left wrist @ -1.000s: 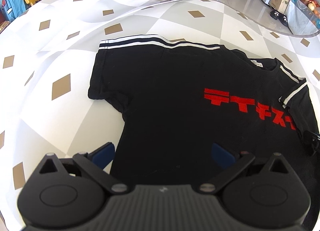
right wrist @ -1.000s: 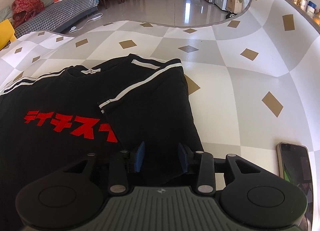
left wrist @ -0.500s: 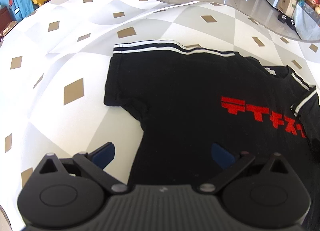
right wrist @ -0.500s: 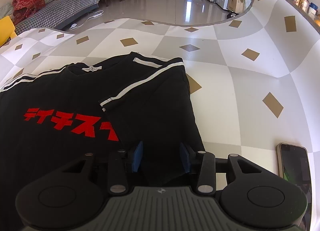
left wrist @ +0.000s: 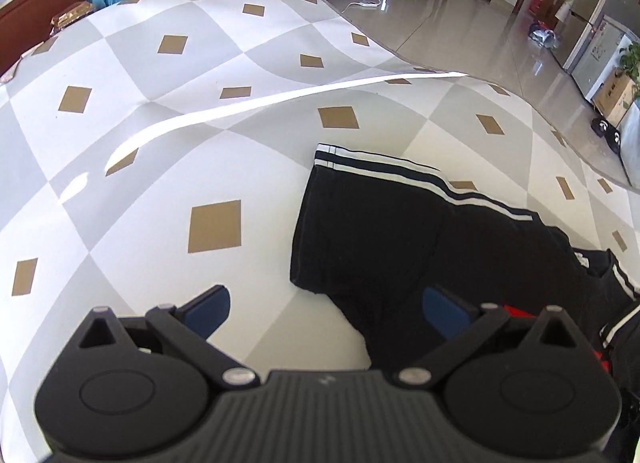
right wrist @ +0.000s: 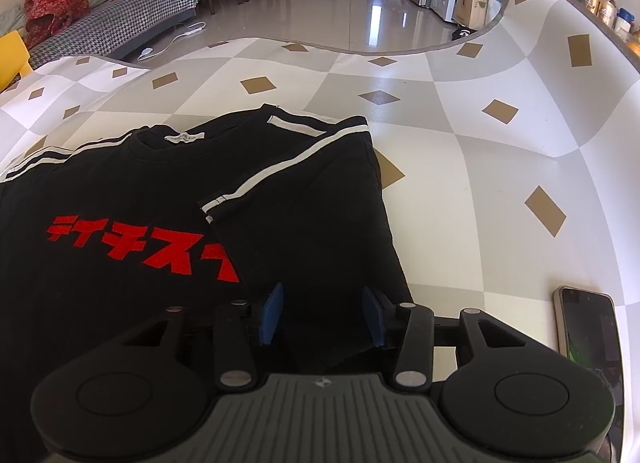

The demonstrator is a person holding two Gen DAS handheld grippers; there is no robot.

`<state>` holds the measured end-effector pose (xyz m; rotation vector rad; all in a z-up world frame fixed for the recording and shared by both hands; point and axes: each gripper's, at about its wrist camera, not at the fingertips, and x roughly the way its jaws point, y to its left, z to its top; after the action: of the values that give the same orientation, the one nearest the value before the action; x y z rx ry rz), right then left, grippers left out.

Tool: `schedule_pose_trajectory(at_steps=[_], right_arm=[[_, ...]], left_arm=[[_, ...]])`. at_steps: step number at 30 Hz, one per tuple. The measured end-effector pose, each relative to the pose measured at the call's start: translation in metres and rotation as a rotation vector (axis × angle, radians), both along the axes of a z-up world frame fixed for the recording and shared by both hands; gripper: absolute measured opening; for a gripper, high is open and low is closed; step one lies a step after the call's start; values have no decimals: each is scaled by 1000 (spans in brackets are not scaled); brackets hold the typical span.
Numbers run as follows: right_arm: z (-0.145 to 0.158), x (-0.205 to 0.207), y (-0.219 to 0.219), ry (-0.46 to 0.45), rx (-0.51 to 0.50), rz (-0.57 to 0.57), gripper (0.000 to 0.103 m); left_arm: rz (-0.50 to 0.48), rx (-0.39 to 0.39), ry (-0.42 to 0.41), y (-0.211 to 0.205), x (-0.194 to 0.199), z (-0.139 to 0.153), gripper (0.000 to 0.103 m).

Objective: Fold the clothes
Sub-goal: 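Grasp the shirt side edge with the left tool and lift it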

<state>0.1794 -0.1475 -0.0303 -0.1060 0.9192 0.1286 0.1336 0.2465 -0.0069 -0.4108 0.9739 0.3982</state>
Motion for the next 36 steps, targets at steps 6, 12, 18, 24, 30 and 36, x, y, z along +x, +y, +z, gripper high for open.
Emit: schedule_pose_trajectory(at_steps=[6,12,18,24,30,36], right_arm=[[0,0,1,1,-2,1,44],[0,-1,1,2,-3,2,45],[1,0,3,4,-10,-1,45],[8,-5,7,15,-19,-31,45],[21,-27,10,67,112,-100,45],[30,-52,18,98,189,-88,45]], left_arm=[[24,1,-14,11,11,-5,103],[32,-10,-1,14,24,-16,101],[40,-22,10,18,34,-26,98],[35,-20,21,18,42,-36,95],[29,3,37,16,50,-44,95],[-1,61,41,6,58,-49,95]])
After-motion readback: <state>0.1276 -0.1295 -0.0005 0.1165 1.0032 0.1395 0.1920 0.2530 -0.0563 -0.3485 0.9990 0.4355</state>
